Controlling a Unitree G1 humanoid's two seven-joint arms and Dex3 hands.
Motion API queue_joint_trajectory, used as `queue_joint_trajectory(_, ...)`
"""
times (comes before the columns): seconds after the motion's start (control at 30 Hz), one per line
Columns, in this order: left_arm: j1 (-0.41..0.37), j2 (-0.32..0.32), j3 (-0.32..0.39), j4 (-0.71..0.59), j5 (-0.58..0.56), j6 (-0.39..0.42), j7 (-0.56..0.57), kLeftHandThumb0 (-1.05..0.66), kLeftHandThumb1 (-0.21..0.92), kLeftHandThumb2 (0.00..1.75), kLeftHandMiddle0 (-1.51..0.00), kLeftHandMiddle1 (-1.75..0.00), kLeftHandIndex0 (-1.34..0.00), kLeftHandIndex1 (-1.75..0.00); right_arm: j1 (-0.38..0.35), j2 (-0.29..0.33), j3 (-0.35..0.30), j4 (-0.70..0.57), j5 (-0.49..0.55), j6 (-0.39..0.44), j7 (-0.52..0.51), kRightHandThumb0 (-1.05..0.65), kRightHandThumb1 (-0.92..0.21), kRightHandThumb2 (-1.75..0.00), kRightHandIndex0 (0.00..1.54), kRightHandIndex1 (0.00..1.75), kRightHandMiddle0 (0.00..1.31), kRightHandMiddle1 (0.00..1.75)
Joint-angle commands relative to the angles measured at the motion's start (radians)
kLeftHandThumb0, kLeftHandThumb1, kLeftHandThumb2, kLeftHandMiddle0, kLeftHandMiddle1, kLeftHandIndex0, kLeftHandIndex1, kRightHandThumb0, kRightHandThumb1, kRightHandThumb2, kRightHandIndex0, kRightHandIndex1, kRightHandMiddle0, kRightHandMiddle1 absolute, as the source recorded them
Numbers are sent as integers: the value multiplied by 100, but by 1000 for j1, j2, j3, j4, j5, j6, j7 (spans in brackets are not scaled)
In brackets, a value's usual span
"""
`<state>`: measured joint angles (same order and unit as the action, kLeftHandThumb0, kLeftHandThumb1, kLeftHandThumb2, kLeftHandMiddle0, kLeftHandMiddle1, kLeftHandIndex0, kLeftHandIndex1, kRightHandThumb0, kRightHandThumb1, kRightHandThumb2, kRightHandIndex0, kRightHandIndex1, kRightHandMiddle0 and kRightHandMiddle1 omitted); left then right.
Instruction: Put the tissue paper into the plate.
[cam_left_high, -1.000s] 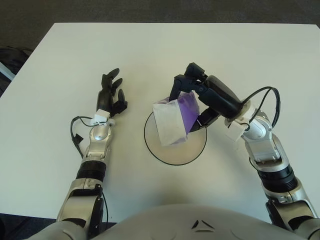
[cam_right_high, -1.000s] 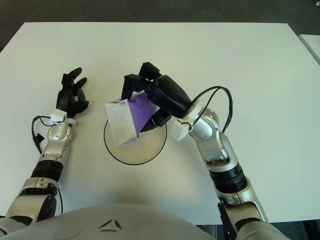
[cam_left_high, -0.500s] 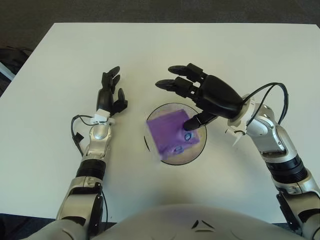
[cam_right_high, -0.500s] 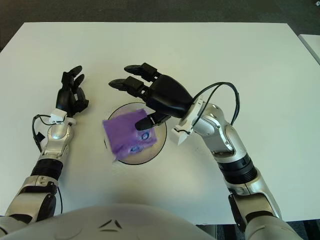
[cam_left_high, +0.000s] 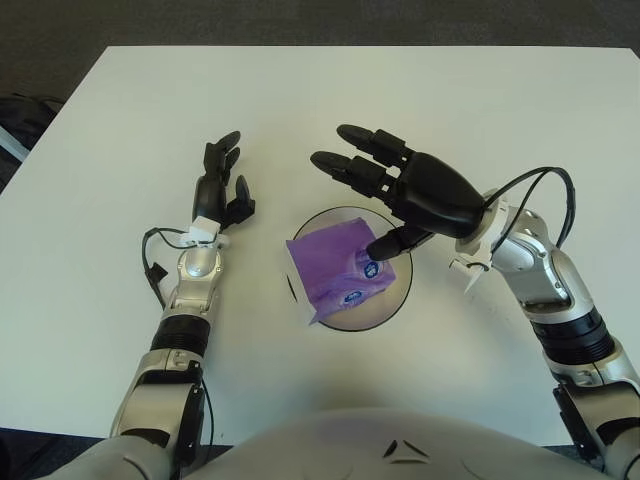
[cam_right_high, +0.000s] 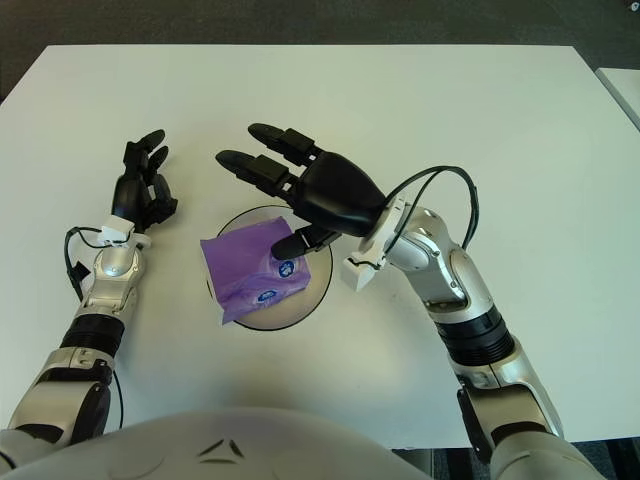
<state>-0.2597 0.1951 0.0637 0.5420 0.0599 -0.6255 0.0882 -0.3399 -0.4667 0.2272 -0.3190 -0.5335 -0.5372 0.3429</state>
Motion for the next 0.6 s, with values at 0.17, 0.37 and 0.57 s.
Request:
queue_joint_trajectory(0.17, 170, -42, -28, 162, 18, -11, -19, -71, 92, 99, -21, -46, 0, -70, -25, -26, -18, 24, -10, -18, -11, -105, -92, -91, 0, 0, 0, 0)
queue_joint_trajectory(0.37, 172, -48, -22, 156, -3, -10, -38, -70, 92, 96, -21, -53, 0, -73, -26, -12, -21, 49, -5, -25, -37, -105, -92, -92, 0, 0, 0, 0)
queue_joint_trajectory(0.57, 174, -51, -19, 150, 2, -5, -23, -69, 92, 95, -20, -58, 0, -77, -44, 2, -22, 79, 45, 7, -28, -105, -92, -93, 0, 0, 0, 0)
